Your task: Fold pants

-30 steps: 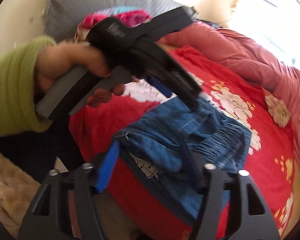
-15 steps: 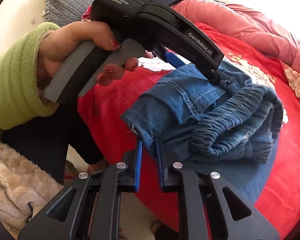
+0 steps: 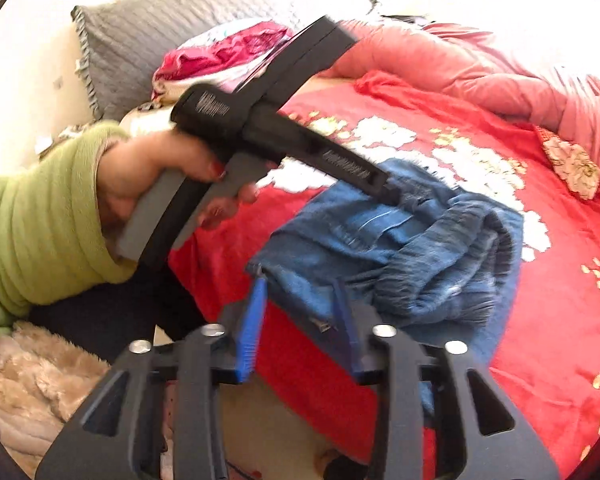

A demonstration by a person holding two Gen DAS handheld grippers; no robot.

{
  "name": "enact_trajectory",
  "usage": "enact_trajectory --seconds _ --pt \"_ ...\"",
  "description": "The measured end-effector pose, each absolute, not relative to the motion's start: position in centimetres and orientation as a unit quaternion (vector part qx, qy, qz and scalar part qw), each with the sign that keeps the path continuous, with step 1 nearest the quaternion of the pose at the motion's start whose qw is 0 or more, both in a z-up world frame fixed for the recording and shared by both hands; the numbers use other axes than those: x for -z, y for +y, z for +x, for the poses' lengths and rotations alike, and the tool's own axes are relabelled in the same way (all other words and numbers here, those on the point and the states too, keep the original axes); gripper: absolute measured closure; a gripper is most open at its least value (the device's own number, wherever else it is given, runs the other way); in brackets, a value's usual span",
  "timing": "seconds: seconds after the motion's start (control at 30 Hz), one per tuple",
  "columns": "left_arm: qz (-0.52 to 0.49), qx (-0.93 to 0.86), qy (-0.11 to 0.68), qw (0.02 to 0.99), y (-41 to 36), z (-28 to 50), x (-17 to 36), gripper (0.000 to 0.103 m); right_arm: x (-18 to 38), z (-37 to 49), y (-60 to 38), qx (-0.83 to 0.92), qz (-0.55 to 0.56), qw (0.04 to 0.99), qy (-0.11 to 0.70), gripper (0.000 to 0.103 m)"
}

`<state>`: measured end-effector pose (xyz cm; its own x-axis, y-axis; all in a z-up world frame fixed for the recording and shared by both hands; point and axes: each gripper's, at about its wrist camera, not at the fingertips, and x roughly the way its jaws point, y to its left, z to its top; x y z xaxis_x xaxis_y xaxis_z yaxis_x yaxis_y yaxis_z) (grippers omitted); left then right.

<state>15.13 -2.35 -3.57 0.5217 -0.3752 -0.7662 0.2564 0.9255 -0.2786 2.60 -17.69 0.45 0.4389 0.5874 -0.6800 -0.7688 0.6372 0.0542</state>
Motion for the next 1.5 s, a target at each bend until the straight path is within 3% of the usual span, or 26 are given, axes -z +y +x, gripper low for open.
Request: enact_trajectory --seconds 0.13,0.27,0.53,0.9,1.5 --pt "-0.062 0.184 0.445 0.875 -2.3 14.7 3.1 0.038 -1.5 3.7 -18.8 -0.382 -0.106 0.855 0.334 0.056" --pt "-0.058 0.182 0.438 0.879 -2.1 14.2 2.7 0.035 -2.0 4.7 -20.1 -0.355 -0.079 0.872 0.329 0.036" --pt "-0.058 0.185 0.43 0.882 -1.7 13.6 2.0 0.031 -2.1 7.5 -23.0 -0.28 -0.016 0.898 0.339 0.028" --pt "-0.05 0.17 0.432 0.884 -1.6 13.6 2.2 0.025 0.2 11.0 -26.1 -0.194 0.032 0.905 0.378 0.025" --pt "-0.058 0.155 0.455 0.875 -1.5 14.3 3.9 0.022 2.7 14.2 -26.8 -0.196 0.059 0.886 0.417 0.025"
